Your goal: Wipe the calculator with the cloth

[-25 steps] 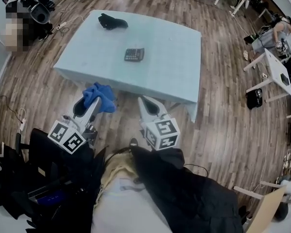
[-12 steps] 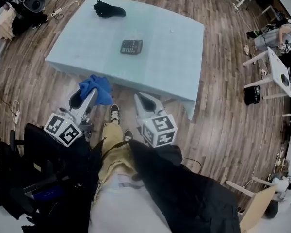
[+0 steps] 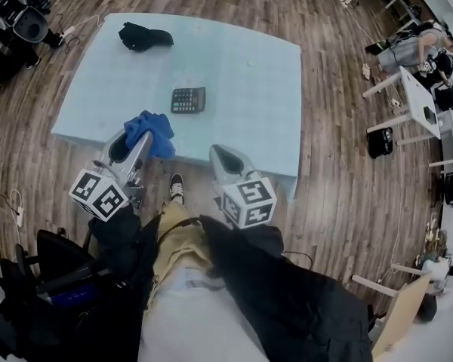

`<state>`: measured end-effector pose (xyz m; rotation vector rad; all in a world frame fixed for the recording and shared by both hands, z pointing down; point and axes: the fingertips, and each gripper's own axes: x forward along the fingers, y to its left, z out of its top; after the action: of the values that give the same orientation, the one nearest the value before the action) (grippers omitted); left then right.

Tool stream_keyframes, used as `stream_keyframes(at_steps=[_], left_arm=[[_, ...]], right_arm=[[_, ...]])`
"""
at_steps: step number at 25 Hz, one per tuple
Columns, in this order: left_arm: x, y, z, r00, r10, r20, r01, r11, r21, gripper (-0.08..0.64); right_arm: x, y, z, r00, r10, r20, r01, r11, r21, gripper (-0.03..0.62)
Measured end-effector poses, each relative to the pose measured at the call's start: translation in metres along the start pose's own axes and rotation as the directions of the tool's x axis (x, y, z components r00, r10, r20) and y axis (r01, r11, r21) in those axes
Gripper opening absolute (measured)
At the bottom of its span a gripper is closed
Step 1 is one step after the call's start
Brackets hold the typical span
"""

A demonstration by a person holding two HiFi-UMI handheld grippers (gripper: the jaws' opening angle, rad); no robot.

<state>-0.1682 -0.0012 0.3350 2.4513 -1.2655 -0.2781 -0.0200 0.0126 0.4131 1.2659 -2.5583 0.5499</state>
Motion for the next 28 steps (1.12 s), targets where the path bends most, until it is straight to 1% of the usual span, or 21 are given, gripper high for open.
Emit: stream_keyframes(at_steps=[4, 6, 8, 13, 16, 19, 22, 25, 28], left_arm=[[0.033, 0.034, 0.006, 1.000, -0.023, -0.016, 0.023, 1.000, -0.021, 0.145], [0.046, 0.055, 0.004, 0.999, -0.030, -0.021, 0.029, 0.999, -0.042, 0.144], [0.059, 0.073, 0.003, 0.999, -0.023, -0.046, 0.020, 0.998, -0.068, 0.144], [0.095, 0.125, -0.023, 0.994, -0.038, -0.102, 0.026, 0.993, -0.116, 0.145], [0.112, 0.142, -0.039, 0.989, -0.033, -0.142, 0.013, 0.990, -0.142, 0.145], [0.124, 0.149, -0.059, 0.980, -0.001, -0.200, -0.028, 0.989, -0.143, 0.145], [0.134, 0.163, -0.073, 0.969, 0.052, -0.242, -0.087, 0.987, -0.138, 0.144], [0.136, 0.176, -0.094, 0.956, 0.100, -0.275, -0.147, 0.977, -0.156, 0.144], [0.143, 0.191, -0.114, 0.940, 0.160, -0.303, -0.214, 0.964, -0.155, 0.144]], right_arm=[[0.038, -0.015, 0.017, 1.000, -0.014, -0.017, 0.014, 1.000, 0.010, -0.002], [0.058, -0.021, 0.020, 0.999, -0.018, -0.043, 0.019, 1.000, 0.019, -0.002], [0.079, -0.027, 0.019, 0.997, -0.022, -0.076, 0.024, 0.999, 0.027, -0.002], [0.128, -0.047, 0.019, 0.990, -0.049, -0.135, 0.051, 0.999, 0.013, -0.002], [0.140, -0.055, 0.016, 0.986, -0.048, -0.161, 0.052, 0.998, 0.024, -0.002], [0.143, -0.068, 0.007, 0.980, -0.035, -0.198, 0.046, 0.998, 0.050, -0.002], [0.154, -0.080, -0.002, 0.971, 0.003, -0.239, 0.014, 0.997, 0.070, -0.002], [0.170, -0.092, -0.016, 0.958, 0.041, -0.285, -0.021, 0.997, 0.073, -0.002], [0.187, -0.108, -0.026, 0.944, 0.072, -0.321, -0.046, 0.995, 0.087, -0.002]])
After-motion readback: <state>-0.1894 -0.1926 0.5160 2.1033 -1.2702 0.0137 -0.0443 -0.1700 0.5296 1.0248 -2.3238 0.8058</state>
